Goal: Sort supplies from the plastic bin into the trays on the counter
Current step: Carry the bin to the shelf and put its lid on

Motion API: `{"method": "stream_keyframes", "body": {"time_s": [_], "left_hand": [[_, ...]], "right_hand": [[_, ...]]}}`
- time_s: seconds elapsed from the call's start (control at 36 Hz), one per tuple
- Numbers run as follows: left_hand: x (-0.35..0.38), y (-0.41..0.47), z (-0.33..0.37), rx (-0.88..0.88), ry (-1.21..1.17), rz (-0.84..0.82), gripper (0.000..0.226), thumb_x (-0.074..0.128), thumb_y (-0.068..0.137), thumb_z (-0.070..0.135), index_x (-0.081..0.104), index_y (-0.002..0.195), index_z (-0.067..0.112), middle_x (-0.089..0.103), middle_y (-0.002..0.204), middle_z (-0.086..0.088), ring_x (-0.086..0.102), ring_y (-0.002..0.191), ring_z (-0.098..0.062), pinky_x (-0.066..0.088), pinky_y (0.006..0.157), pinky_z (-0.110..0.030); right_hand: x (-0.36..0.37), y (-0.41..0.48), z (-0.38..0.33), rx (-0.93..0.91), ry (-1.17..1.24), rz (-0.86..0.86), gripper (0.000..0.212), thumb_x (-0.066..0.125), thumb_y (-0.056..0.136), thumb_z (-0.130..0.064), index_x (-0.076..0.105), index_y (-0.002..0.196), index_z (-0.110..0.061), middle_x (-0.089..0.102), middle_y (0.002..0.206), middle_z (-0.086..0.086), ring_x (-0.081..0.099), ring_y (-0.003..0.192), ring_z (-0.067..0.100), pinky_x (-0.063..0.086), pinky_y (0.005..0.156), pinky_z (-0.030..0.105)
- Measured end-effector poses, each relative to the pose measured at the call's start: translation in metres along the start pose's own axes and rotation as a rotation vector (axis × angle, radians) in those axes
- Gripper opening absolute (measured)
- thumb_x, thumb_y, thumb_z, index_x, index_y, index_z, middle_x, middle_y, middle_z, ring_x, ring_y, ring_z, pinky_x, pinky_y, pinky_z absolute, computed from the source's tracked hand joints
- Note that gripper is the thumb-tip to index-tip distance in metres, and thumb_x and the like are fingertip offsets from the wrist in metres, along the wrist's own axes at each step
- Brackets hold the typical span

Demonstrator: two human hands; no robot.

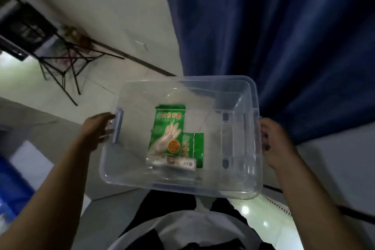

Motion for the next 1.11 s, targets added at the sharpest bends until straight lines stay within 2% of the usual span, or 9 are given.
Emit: {"method": "stream_keyframes", "body": {"time_s": [0.14, 0.25, 0.33, 0.42, 0.81, 0.94, 1.0, 1.06, 1.11], "left_hand": [[-0.020, 0.021, -0.018, -0.073, -0.072, 0.061, 0.035, 0.063, 0.093, 0.029, 0.060, 0.127, 0.024, 0.061, 0.116, -0.011, 0.065, 0.087, -0.030, 0.049, 0.084, -0.043], [-0.031, 0.051, -0.013, -0.091, -0.088, 0.053, 0.041, 0.066, 0.092, 0.030, 0.057, 0.131, 0.024, 0.062, 0.102, -0.003, 0.064, 0.083, -0.026, 0.051, 0.072, -0.035], [-0.042, 0.079, -0.002, -0.100, -0.160, 0.057, 0.041, 0.067, 0.091, 0.032, 0.058, 0.130, 0.025, 0.062, 0.104, -0.003, 0.064, 0.083, -0.026, 0.049, 0.065, -0.031], [-0.060, 0.103, 0.015, -0.129, -0.271, 0.065, 0.030, 0.064, 0.092, 0.030, 0.060, 0.121, 0.026, 0.062, 0.097, -0.001, 0.061, 0.077, -0.024, 0.046, 0.063, -0.030], [-0.156, 0.209, 0.096, -0.154, -0.513, 0.208, 0.008, 0.065, 0.091, 0.032, 0.065, 0.096, 0.026, 0.059, 0.090, -0.001, 0.058, 0.088, -0.027, 0.047, 0.078, -0.037], [-0.186, 0.254, 0.115, -0.230, -0.531, 0.285, 0.012, 0.068, 0.086, 0.035, 0.068, 0.096, 0.027, 0.059, 0.084, 0.001, 0.056, 0.073, -0.020, 0.043, 0.067, -0.029], [-0.195, 0.274, 0.123, -0.250, -0.561, 0.331, 0.014, 0.069, 0.087, 0.031, 0.068, 0.100, 0.024, 0.062, 0.067, 0.008, 0.057, 0.058, -0.011, 0.037, 0.058, -0.022], [-0.204, 0.292, 0.133, -0.276, -0.591, 0.385, 0.009, 0.068, 0.088, 0.025, 0.068, 0.096, 0.020, 0.058, 0.048, 0.013, 0.053, 0.046, -0.006, 0.032, 0.052, -0.019], [-0.211, 0.305, 0.143, -0.312, -0.618, 0.407, 0.022, 0.069, 0.089, 0.025, 0.068, 0.109, 0.017, 0.061, 0.063, 0.003, 0.053, 0.057, -0.015, 0.036, 0.058, -0.023]], "right_hand": [[0.065, 0.054, -0.051, -0.009, -0.135, -0.059, 0.018, 0.060, 0.082, -0.028, 0.066, 0.074, -0.014, 0.063, 0.066, 0.003, 0.059, 0.052, 0.020, 0.045, 0.050, 0.023], [0.126, 0.079, -0.083, -0.059, -0.227, -0.096, 0.020, 0.062, 0.081, -0.028, 0.070, 0.072, -0.013, 0.070, 0.068, 0.003, 0.063, 0.051, 0.019, 0.043, 0.055, 0.025], [0.175, 0.091, -0.107, -0.092, -0.257, -0.084, 0.032, 0.064, 0.080, -0.028, 0.070, 0.101, -0.004, 0.062, 0.089, 0.016, 0.056, 0.075, 0.029, 0.041, 0.063, 0.032], [0.226, 0.096, -0.136, -0.115, -0.302, -0.072, 0.037, 0.062, 0.087, -0.025, 0.066, 0.113, 0.002, 0.063, 0.095, 0.019, 0.061, 0.079, 0.031, 0.049, 0.067, 0.036], [0.455, 0.147, -0.234, -0.261, -0.502, -0.254, 0.014, 0.061, 0.086, -0.018, 0.067, 0.074, -0.014, 0.065, 0.049, -0.005, 0.060, 0.037, 0.006, 0.042, 0.033, 0.017], [0.540, 0.199, -0.262, -0.264, -0.579, -0.266, 0.019, 0.069, 0.079, -0.026, 0.066, 0.092, -0.013, 0.065, 0.083, 0.002, 0.057, 0.053, 0.015, 0.044, 0.049, 0.025], [0.582, 0.224, -0.269, -0.241, -0.624, -0.318, 0.018, 0.068, 0.079, -0.028, 0.066, 0.089, -0.014, 0.065, 0.084, 0.003, 0.055, 0.058, 0.017, 0.043, 0.055, 0.030], [0.627, 0.246, -0.276, -0.211, -0.670, -0.386, 0.014, 0.066, 0.080, -0.029, 0.065, 0.085, -0.016, 0.063, 0.082, 0.002, 0.054, 0.054, 0.015, 0.041, 0.048, 0.026], [0.673, 0.263, -0.282, -0.201, -0.719, -0.435, 0.014, 0.064, 0.082, -0.029, 0.066, 0.086, -0.015, 0.061, 0.079, 0.002, 0.054, 0.053, 0.014, 0.040, 0.044, 0.023]]}}
Point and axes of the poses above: each hand's wrist, its own y-axis towards the middle knuckle, its own x-axis out of the palm, z = x × y, the point moved 3 cm from there along y, towards the middle knuckle
